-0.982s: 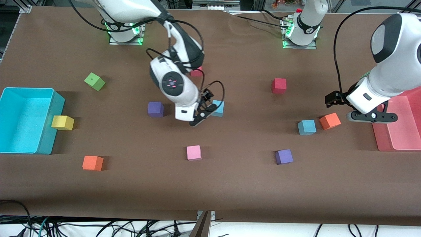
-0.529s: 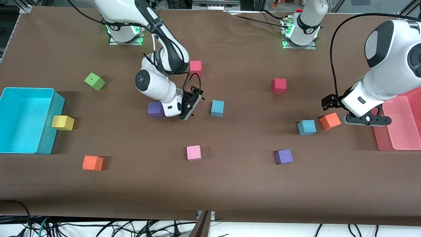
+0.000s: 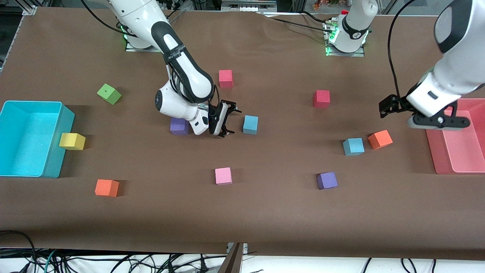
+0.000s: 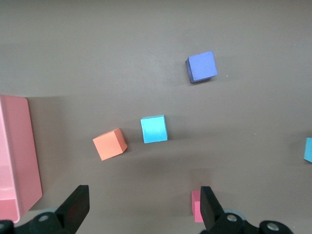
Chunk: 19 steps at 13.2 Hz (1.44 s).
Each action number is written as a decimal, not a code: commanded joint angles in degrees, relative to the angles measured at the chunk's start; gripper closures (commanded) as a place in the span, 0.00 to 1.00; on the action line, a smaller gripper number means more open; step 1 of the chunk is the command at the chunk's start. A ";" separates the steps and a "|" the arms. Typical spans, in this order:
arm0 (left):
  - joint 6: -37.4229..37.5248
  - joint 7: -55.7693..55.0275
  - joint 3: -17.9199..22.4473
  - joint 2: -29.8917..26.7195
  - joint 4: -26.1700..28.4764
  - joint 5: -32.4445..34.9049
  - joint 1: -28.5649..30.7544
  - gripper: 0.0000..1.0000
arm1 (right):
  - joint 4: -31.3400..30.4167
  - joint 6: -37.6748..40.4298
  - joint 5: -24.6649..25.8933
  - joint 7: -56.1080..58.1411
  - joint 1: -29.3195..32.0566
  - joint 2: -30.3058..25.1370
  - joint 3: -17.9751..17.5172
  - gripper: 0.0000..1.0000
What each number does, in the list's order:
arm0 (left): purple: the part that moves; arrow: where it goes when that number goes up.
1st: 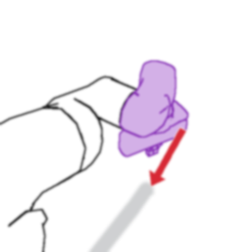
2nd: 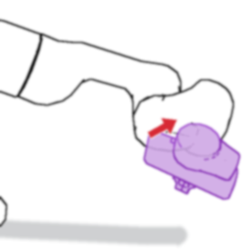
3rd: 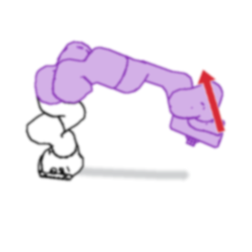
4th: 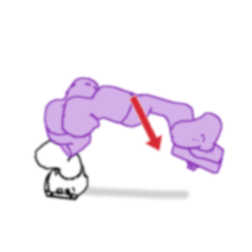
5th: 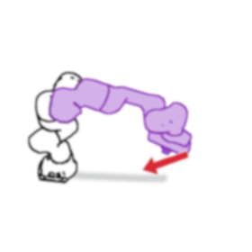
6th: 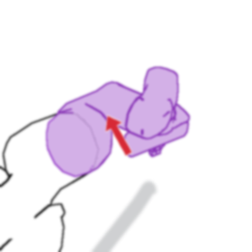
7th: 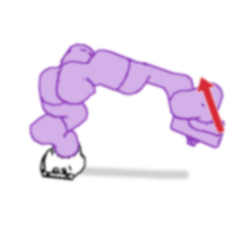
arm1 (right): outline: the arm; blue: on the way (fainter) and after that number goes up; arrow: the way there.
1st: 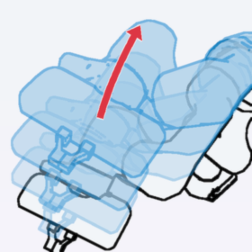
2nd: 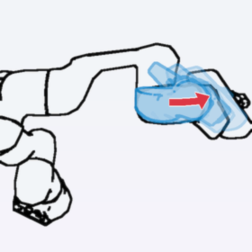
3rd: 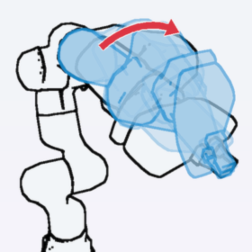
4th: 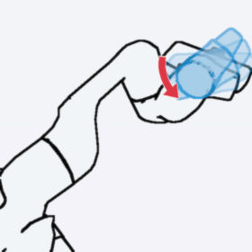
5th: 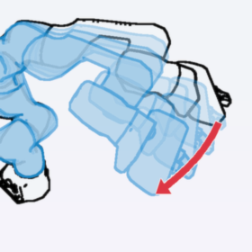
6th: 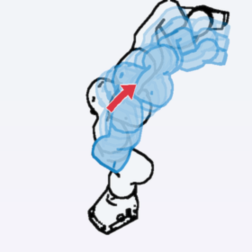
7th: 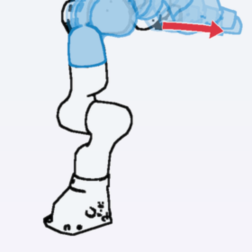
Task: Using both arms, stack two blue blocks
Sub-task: 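Release the cube with the right gripper while the left gripper reaches another cube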
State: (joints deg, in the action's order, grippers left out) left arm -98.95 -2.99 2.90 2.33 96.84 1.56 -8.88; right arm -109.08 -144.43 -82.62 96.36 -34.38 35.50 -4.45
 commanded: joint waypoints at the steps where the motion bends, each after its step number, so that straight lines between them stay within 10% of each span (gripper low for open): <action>1: -0.19 0.80 0.00 -3.47 3.09 1.43 0.26 0.00 | -0.35 -0.33 -3.77 4.97 0.55 -0.17 -0.91 0.00; 19: -18.62 -2.71 0.09 2.50 16.09 0.55 3.08 0.00 | -2.02 2.40 -6.50 11.13 2.30 -0.35 -0.65 0.00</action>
State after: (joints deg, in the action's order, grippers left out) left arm -114.72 -4.20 3.19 4.68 111.07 1.57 -6.03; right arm -109.69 -142.72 -87.52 105.20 -32.76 36.17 -4.64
